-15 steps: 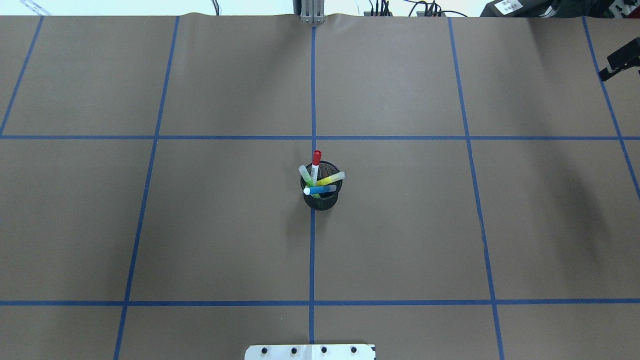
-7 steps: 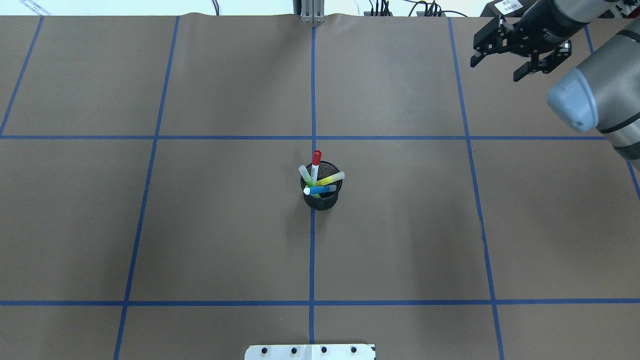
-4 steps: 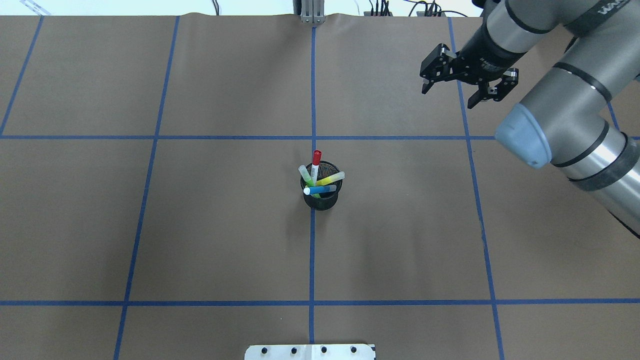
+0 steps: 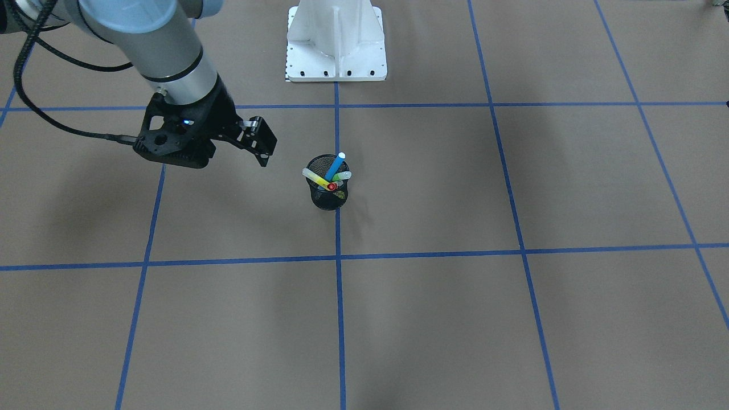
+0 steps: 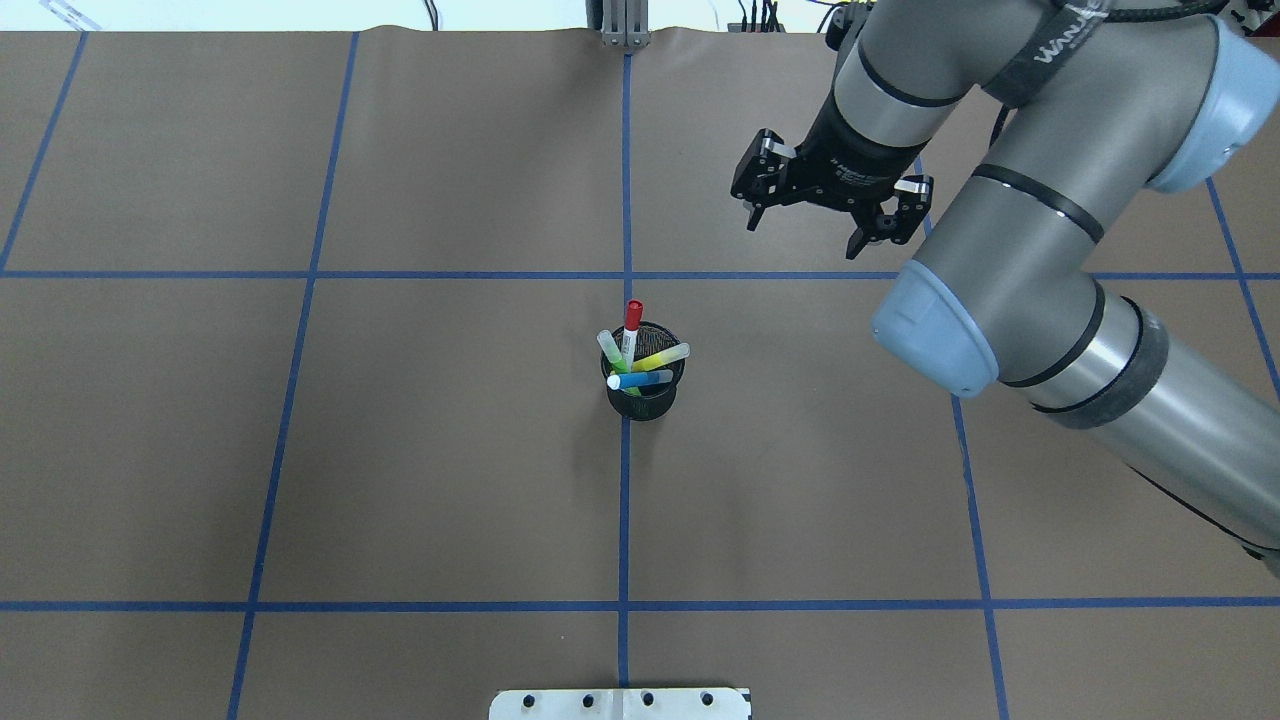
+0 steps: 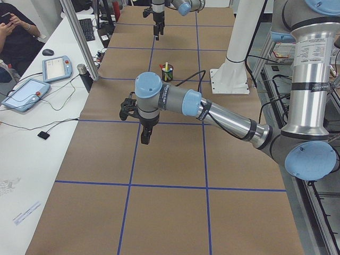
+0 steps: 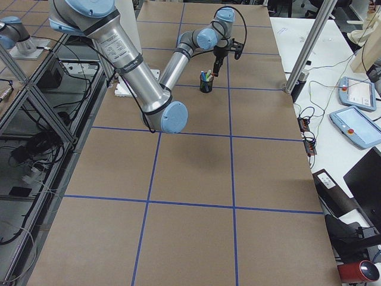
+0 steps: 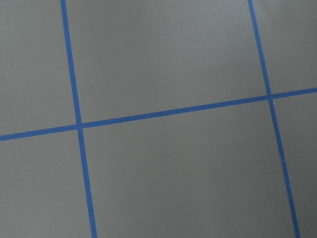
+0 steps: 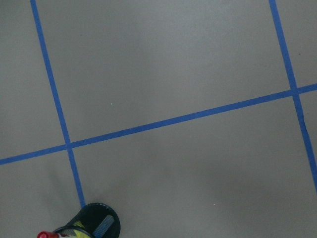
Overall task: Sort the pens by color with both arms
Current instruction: 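Move the right gripper over the black mesh pen cup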
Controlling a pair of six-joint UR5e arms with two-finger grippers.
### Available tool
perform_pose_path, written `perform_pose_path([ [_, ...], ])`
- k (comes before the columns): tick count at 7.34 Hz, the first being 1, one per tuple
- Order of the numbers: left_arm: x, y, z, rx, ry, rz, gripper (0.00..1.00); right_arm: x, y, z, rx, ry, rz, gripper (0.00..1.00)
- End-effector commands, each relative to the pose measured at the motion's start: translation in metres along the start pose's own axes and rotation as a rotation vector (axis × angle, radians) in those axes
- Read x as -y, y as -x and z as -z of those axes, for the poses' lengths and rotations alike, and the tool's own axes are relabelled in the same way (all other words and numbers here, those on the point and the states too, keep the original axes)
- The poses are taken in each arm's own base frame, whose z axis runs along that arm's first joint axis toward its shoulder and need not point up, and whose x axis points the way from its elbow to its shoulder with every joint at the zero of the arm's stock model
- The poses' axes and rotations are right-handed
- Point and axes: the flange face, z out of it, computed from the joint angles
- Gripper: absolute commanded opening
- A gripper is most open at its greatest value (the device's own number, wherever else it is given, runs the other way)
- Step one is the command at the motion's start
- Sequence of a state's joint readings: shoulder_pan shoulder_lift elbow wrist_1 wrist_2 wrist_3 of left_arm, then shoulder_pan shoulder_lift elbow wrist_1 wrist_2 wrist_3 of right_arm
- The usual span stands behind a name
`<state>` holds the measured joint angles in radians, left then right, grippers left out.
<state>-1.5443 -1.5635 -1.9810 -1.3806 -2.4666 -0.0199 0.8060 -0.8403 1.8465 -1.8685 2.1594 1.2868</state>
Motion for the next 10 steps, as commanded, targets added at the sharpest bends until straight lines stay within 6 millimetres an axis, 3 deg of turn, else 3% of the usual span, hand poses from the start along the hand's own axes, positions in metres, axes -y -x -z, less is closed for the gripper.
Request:
perform_pose_path([
  [1, 0.001, 0.001, -0.002, 0.000, 0.002, 0.001, 1.00, -0.023, 0.047, -0.008, 0.010, 0.034, -0.099, 0.98],
  [3, 0.001, 0.000, -0.001, 0.000, 0.001, -0.001, 1.00, -0.024, 0.066, -0.029, 0.017, 0.049, -0.134, 0.98],
  [4, 0.002, 0.000, 0.000, 0.000, 0.000, -0.002, 1.00, -0.020, 0.079, -0.050, 0.034, 0.059, -0.174, 0.98],
  [5, 0.003, 0.000, 0.000, 0.000, 0.000, -0.002, 1.00, -0.024, 0.082, -0.058, 0.042, 0.071, -0.179, 0.98],
  [10, 0.006, -0.003, 0.002, 0.001, -0.005, -0.008, 1.00, -0.069, 0.093, -0.093, 0.002, 0.130, -0.278, 0.89],
])
